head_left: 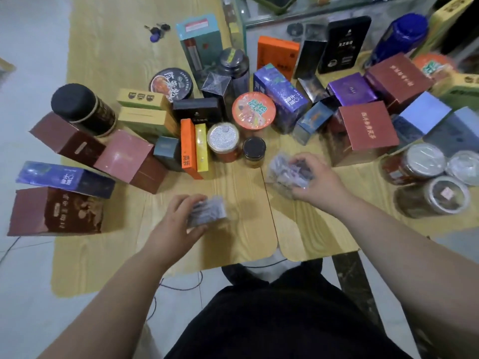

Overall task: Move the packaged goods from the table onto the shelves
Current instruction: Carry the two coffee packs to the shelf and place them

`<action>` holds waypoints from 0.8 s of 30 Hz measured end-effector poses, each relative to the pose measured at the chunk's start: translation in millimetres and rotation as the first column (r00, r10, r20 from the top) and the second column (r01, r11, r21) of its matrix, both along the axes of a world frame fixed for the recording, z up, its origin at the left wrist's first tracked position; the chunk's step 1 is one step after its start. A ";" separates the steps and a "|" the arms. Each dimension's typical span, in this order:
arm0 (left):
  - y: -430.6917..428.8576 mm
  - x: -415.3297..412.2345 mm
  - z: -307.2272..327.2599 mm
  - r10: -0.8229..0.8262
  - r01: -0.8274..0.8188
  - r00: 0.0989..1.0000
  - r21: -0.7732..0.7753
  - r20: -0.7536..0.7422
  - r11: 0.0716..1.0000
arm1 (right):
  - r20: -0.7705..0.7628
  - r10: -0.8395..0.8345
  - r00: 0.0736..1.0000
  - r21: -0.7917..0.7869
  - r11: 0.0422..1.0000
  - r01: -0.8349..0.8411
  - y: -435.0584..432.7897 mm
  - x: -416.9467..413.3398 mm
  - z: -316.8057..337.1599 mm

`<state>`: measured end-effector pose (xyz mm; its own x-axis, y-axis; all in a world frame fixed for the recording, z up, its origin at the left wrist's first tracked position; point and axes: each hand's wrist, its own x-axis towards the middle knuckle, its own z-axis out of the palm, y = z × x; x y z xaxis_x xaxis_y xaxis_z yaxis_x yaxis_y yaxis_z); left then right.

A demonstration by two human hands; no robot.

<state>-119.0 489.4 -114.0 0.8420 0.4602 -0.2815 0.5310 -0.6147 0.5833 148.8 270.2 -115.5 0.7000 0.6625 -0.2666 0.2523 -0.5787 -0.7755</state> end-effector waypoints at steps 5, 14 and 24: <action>-37.1 3.8 -31.0 0.410 -0.392 0.912 -0.376 -0.035 0.840 | -0.229 -0.254 0.940 0.054 0.961 0.273 -23.0 -21.5 -24.0; -43.8 35.8 -23.5 0.565 -0.443 0.824 -0.679 -0.050 0.585 | -0.610 -0.340 0.716 0.064 0.879 0.472 -16.8 -1.0 -30.7; -118.9 84.2 20.3 0.816 -0.535 0.569 -0.800 -0.101 0.273 | -0.687 0.100 0.720 0.243 0.965 0.097 -10.7 23.1 9.4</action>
